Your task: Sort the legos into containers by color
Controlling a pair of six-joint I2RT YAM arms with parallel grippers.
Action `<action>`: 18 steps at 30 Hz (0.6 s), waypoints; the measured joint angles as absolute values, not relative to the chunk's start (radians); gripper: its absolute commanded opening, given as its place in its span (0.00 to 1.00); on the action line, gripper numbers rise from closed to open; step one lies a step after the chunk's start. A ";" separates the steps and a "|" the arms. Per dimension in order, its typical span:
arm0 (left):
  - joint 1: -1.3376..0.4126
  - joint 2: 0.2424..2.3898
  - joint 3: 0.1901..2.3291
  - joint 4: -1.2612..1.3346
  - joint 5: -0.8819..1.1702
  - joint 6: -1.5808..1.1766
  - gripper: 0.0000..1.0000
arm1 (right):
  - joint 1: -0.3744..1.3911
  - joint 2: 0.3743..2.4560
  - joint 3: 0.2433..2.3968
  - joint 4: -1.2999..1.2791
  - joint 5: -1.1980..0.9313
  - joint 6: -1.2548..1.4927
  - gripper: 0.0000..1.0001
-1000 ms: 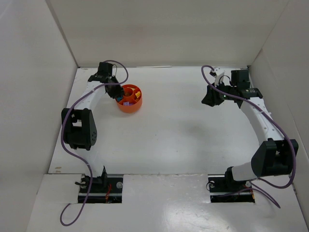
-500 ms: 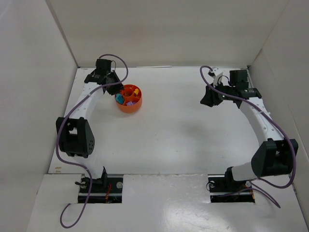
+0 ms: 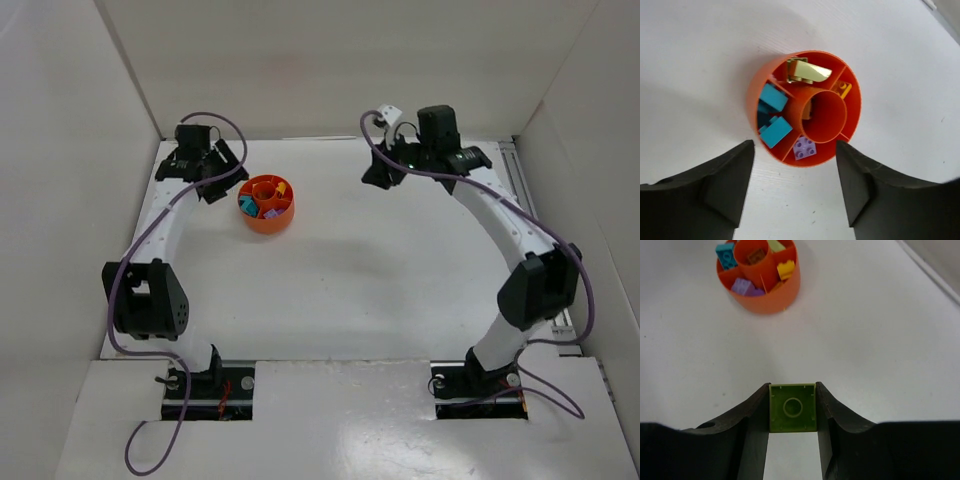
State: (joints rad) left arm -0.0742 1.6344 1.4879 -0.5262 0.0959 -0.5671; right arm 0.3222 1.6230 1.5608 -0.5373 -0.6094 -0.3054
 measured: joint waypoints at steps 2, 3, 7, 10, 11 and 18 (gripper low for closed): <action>-0.037 1.579 1.444 -0.526 0.091 -0.590 0.77 | 0.361 1.728 1.697 -0.538 -0.607 -0.304 0.00; -0.022 1.555 1.427 -0.527 0.084 -0.598 1.00 | 0.381 1.786 1.769 -0.545 -0.604 -0.310 0.00; 0.035 1.454 1.336 -0.521 0.026 -0.663 1.00 | 0.453 2.012 2.061 -0.552 -0.593 -0.322 0.00; 0.046 1.397 1.275 -0.520 0.006 -0.703 1.00 | 0.496 2.188 2.296 -0.564 -0.583 -0.323 0.00; 0.046 1.389 1.266 -0.521 0.004 -0.712 1.00 | 0.508 2.236 2.353 -0.556 -0.579 -0.321 0.00; 0.046 1.366 1.188 -0.529 -0.023 -0.747 1.00 | 0.577 2.392 2.407 -0.332 -0.529 -0.254 0.00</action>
State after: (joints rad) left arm 0.0460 1.3663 1.1885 -0.5289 -0.0235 -0.7467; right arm 0.5766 2.3920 2.4073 -0.3317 -0.5289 -0.2543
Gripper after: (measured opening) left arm 0.997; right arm 0.424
